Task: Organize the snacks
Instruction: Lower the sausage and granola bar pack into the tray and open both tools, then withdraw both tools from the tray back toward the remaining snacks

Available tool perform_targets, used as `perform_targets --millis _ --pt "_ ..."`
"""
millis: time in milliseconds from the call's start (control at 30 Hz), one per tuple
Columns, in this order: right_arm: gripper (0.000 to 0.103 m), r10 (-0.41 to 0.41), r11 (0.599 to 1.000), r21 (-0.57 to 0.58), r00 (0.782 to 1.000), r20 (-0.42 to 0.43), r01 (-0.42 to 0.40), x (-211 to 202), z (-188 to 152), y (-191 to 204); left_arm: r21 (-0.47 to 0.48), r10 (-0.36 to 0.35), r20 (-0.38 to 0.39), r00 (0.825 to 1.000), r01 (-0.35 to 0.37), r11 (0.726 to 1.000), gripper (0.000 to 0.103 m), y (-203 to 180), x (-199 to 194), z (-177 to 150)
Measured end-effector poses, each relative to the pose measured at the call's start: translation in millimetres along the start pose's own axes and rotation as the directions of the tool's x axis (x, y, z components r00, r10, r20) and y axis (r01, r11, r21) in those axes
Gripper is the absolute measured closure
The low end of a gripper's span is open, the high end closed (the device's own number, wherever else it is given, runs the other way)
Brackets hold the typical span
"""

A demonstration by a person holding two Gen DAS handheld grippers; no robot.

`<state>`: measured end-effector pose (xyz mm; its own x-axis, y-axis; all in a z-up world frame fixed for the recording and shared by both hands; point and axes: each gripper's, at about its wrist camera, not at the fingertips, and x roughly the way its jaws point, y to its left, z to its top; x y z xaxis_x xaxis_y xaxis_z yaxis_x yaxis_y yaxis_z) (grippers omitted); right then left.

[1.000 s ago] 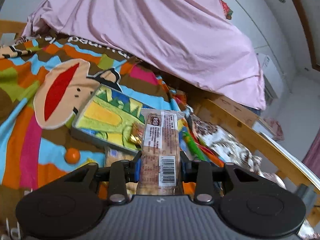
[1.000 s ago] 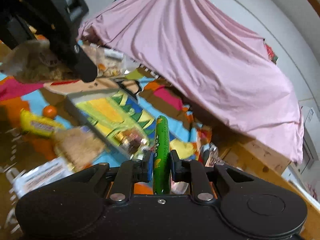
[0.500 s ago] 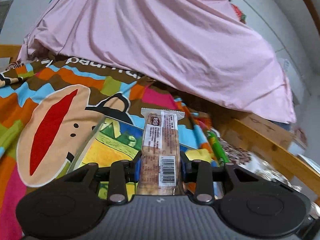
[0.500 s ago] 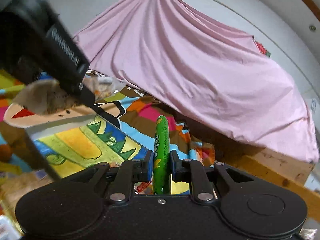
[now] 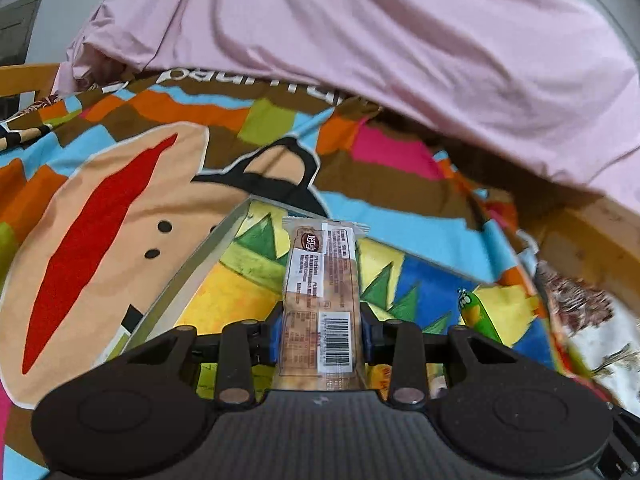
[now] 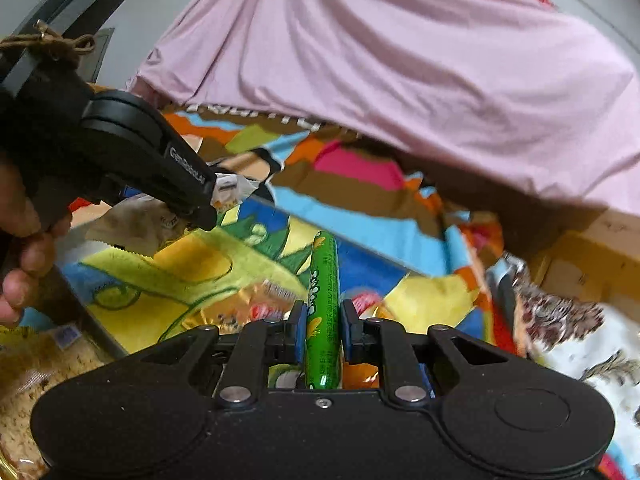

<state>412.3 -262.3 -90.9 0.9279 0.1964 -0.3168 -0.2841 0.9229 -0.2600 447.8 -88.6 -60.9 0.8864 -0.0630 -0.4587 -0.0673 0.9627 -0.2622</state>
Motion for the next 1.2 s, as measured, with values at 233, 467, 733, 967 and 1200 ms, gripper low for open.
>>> perform_targets --millis 233,467,733,967,1200 --pt "0.084 0.025 0.999 0.045 0.997 -0.067 -0.022 9.5 -1.3 -5.1 0.049 0.039 -0.072 0.997 -0.035 0.998 0.064 -12.2 16.0 -13.2" --pt "0.084 0.042 0.998 0.054 0.993 -0.11 -0.036 14.2 -4.6 -6.6 0.063 0.052 -0.13 0.99 -0.044 0.997 0.064 -21.6 22.7 -22.2" --pt "0.071 0.04 0.998 0.053 0.993 -0.107 -0.034 12.3 -2.3 -7.7 0.018 0.043 -0.157 0.987 -0.041 0.999 0.052 -13.3 21.1 -25.3" --pt "0.047 0.031 0.997 0.067 0.997 -0.072 -0.026 -3.1 9.2 -11.6 -0.032 0.028 -0.098 0.995 -0.031 0.999 0.021 -4.1 -2.3 -15.8" --pt "0.021 0.028 0.996 0.091 1.0 -0.014 -0.027 -37.1 28.7 -20.0 -0.058 0.016 -0.032 0.999 -0.018 0.998 0.009 5.1 -44.7 -3.1"
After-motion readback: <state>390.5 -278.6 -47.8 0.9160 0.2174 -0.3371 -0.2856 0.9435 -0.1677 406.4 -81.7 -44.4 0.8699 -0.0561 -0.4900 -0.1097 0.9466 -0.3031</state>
